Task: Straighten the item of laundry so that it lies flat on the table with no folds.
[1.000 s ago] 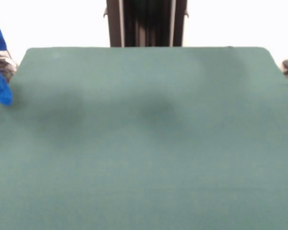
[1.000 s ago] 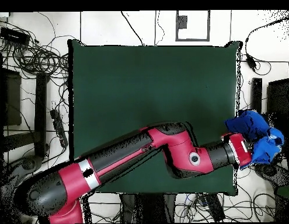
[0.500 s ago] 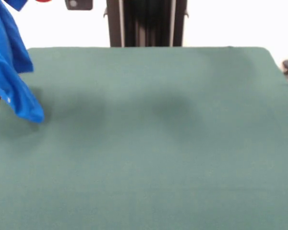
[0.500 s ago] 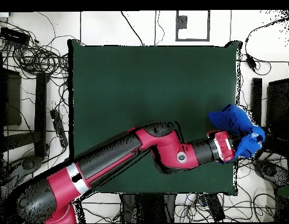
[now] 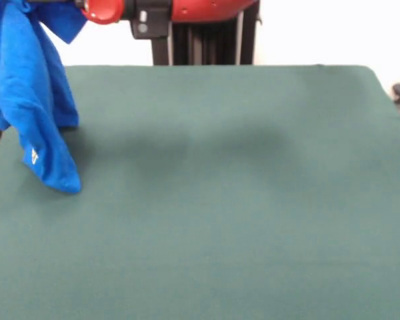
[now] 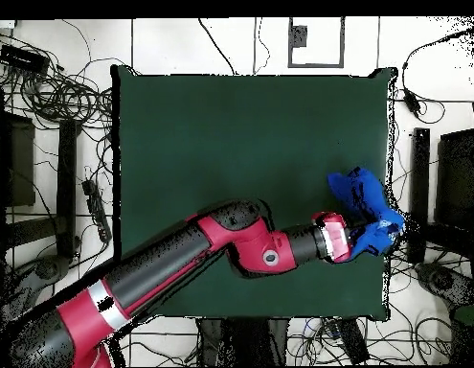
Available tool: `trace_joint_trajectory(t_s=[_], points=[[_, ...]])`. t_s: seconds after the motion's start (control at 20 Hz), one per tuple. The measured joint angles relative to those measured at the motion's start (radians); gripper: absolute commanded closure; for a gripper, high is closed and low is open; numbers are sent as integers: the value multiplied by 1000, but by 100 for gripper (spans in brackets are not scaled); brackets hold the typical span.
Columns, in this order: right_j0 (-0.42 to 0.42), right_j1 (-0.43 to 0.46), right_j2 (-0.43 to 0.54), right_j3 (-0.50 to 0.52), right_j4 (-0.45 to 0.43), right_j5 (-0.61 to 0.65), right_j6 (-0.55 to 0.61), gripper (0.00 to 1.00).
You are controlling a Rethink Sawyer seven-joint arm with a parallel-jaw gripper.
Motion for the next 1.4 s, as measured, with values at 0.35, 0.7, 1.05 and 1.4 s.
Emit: trace_joint_trajectory(t_s=[0.35,0.7,1.05,1.4], points=[[51,1,38,-1,130,82,0,100],[89,1,65,-3,217,156,0,100],[137,0,103,-3,296,261,0,100],[177,-14,168,-4,365,337,0,100]])
